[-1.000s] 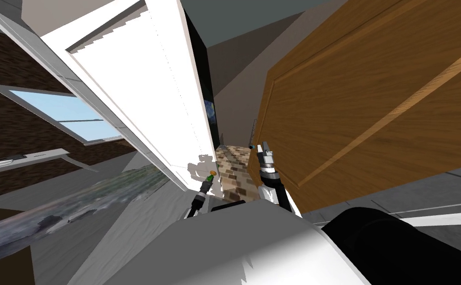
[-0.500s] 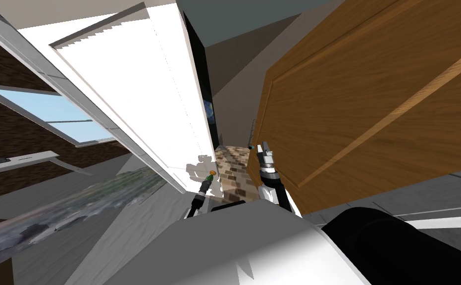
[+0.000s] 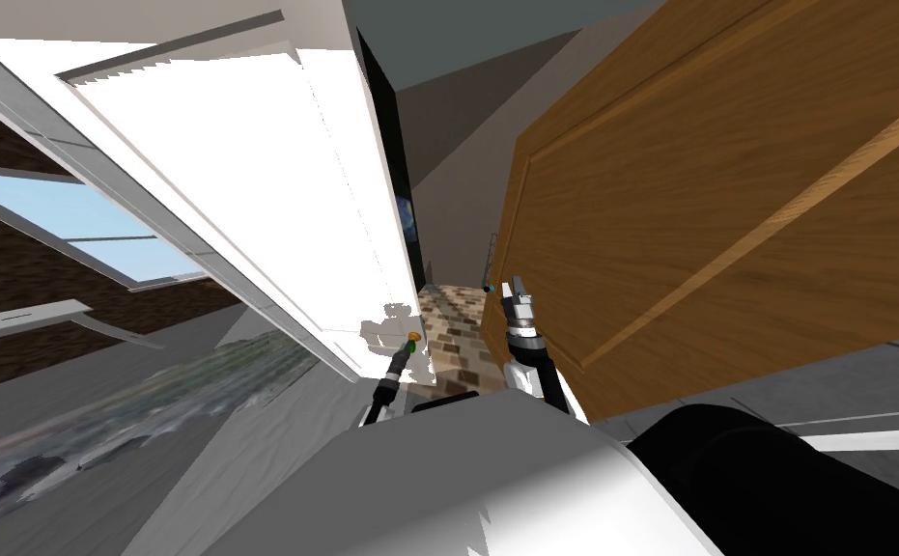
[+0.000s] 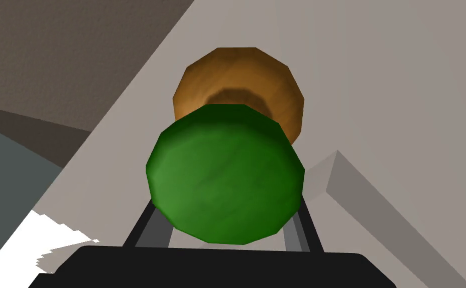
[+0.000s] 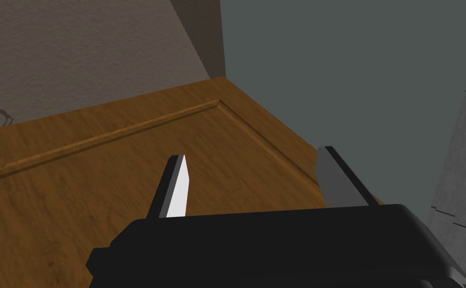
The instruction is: Push the door open
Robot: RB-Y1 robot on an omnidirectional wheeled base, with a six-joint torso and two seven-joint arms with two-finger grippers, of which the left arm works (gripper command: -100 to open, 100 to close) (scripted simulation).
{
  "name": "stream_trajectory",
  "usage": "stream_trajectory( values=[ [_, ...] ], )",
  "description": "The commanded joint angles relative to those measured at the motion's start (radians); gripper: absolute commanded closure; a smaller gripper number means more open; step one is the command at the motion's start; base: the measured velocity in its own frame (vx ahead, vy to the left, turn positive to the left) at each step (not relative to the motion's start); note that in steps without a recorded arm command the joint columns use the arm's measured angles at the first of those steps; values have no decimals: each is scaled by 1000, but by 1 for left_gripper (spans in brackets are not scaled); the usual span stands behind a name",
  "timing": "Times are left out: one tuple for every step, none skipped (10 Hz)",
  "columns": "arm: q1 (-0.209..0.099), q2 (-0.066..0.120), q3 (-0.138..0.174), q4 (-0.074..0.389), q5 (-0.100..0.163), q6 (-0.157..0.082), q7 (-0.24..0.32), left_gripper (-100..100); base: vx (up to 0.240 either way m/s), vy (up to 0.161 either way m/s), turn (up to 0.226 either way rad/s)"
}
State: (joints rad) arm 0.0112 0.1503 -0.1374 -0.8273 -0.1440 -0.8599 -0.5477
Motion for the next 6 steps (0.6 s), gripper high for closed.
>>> stream_trajectory(
  values=[
    [-2,3,7,-3,11,2,39,100,37,-8,-22],
    [-4,0,12,-1,26,3,74,100,42,-12,-34],
    [-4,0,12,-1,26,3,80,100,36,-5,-19],
    [-6,-3,17,1,41,4,118,100,38,-14,-32],
    [-8,-5,23,3,57,5,144,100,55,-14,-51],
    [-8,-5,23,3,57,5,163,100,40,5,-11]
  ],
)
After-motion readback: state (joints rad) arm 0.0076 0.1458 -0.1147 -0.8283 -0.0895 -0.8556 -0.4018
